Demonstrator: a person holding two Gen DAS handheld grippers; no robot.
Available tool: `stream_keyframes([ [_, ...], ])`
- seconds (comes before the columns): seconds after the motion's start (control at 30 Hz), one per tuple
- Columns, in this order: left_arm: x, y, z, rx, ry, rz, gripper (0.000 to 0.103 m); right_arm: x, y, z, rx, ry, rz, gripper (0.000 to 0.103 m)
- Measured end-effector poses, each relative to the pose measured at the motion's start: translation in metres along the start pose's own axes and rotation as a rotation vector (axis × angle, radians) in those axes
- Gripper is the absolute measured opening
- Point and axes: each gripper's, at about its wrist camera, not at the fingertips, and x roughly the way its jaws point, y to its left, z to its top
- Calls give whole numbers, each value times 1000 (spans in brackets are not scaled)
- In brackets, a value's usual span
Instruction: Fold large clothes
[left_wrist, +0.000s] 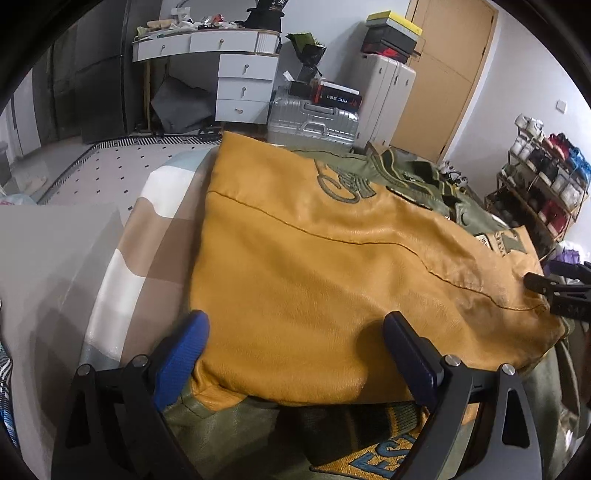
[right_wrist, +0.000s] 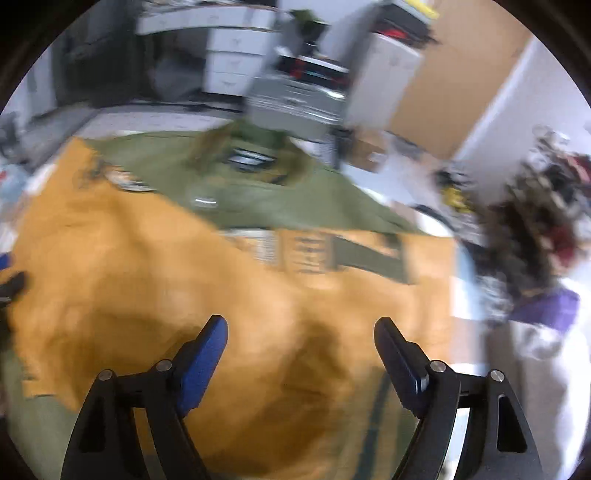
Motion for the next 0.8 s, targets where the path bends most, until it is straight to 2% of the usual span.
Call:
stream_keyframes([
  [0.07, -2, -1, -1, 9, 1, 10, 92, 33, -15, -3, 44, 94, -44, 82],
  [0.1, -1, -1, 0, 11, 2, 9, 92, 53, -23, -7, 69, 170, -7, 81],
  [0.13, -2, -2, 0, 14, 1, 13, 92, 57, -41, -13, 182, 158, 76, 81],
  [0.2, 1, -3, 2, 11, 2, 13, 92, 50, -66, -20, 313, 143, 142, 78],
  [0.23, 1, -3, 2, 9, 1, 11, 92, 42, -78, -23, 345, 101, 157, 72],
  [0.3, 1, -3, 3, 9, 2, 12, 92, 26, -90, -25, 334, 7, 108, 72],
  [0.37, 2, -3, 3, 12, 2, 15, 92, 16, -83, -25, 294, -29, 74, 72],
  [0.47, 2, -5, 4, 12, 2, 16, 93, 43, -64, -42, 229, 99, 74, 72],
  [0.5, 2, -5, 4, 13, 2, 16, 92, 54, -58, -52, 218, 115, 81, 71],
  [0.53, 2, -5, 4, 15, 0, 19, 92, 52, -63, -56, 232, 58, 83, 73],
  [0.57, 2, -6, 4, 15, 0, 18, 92, 45, -67, -64, 233, 63, 87, 73],
  [0.67, 2, -4, 4, 7, -2, 11, 92, 36, -83, -58, 273, 69, 152, 73],
  [0.73, 3, -4, 5, 7, -1, 12, 92, 21, -98, -67, 350, 55, 271, 73],
  [0.8, 3, -6, 5, 12, 0, 19, 93, 22, -97, -73, 364, 113, 328, 73],
])
